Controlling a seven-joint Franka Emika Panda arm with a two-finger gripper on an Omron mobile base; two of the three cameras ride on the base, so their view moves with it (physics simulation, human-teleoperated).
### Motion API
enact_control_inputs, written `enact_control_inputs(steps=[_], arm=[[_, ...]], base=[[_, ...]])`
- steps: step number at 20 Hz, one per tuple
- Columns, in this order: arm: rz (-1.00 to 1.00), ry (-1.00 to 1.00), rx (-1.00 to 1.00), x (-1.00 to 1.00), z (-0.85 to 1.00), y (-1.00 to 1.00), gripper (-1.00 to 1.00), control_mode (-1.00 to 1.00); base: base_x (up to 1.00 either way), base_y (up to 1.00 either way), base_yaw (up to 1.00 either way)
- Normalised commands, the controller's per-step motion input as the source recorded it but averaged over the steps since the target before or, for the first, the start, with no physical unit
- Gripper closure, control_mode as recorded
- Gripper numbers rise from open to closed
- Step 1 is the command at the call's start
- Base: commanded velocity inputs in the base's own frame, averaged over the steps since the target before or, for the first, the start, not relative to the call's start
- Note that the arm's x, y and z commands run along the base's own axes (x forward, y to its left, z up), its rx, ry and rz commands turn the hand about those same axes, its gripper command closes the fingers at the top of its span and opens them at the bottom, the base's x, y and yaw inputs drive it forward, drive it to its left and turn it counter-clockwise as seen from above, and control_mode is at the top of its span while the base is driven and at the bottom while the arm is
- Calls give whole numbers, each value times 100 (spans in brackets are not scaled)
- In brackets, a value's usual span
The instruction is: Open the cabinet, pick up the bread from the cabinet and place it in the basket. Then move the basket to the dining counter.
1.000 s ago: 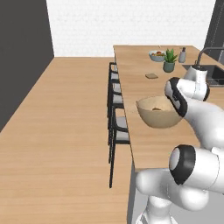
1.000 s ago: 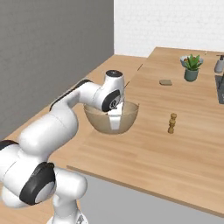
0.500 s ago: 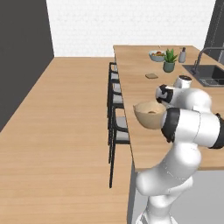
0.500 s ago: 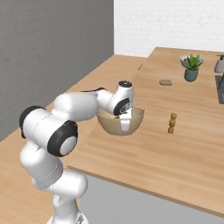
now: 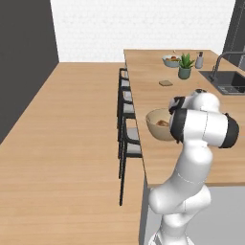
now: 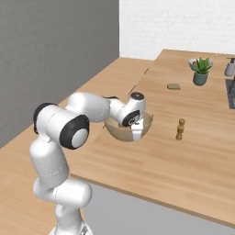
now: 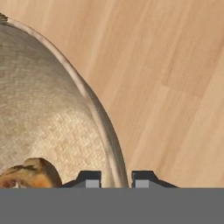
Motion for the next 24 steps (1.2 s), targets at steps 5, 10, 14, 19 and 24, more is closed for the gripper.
enact_control_inputs(steps=[5, 10, 14, 19, 24], arm=[[-1, -5, 0, 13, -47, 0, 100, -100], [-2, -6, 0, 3, -54, 12, -100, -100], [0, 0, 0, 0, -1, 6, -100, -100], [0, 0, 0, -17, 30, 0, -100, -100], [19, -10, -11, -82, 90, 3, -100, -100]], base=[[0, 0, 0], [0, 0, 0], [0, 0, 0], [0, 0, 0], [0, 0, 0]])
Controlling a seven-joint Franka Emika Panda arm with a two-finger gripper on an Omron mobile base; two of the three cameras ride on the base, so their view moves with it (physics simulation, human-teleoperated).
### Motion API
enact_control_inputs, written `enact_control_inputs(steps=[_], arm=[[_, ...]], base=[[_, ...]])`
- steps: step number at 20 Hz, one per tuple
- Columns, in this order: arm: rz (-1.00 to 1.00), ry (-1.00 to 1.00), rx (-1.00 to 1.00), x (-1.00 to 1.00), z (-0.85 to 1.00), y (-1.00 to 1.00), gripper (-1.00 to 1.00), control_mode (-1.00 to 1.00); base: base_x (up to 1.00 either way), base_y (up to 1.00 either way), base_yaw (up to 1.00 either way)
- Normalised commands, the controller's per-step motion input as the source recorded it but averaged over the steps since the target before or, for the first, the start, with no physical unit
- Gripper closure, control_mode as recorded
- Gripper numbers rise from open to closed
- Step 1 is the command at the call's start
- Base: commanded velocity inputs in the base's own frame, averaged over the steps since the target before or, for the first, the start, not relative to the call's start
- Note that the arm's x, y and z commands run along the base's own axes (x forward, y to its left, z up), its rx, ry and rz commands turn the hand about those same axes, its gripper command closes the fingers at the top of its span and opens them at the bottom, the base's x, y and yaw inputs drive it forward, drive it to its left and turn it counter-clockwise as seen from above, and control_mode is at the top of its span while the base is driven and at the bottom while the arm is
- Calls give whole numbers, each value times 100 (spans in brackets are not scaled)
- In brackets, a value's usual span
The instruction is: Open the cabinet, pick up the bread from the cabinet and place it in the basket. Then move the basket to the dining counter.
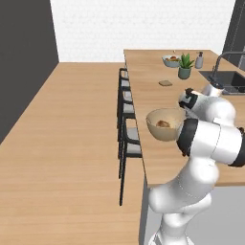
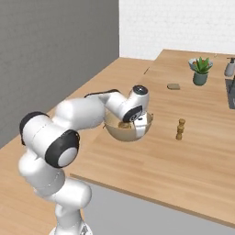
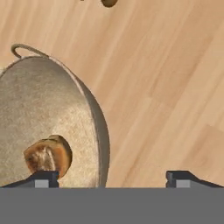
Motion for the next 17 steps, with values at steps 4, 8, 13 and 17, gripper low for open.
enact_control_inputs(steps=[4, 8, 13, 17], arm=[[48, -9, -37, -100, 90, 16, -100, -100], [52, 0, -48, -100, 50, 51, -100, -100], [48, 0, -42, -100, 24, 62, -100, -100], [43, 0, -26, -100, 22, 68, -100, -100]], base=[[0, 0, 0], [0, 0, 0], [0, 0, 0], [0, 0, 0]])
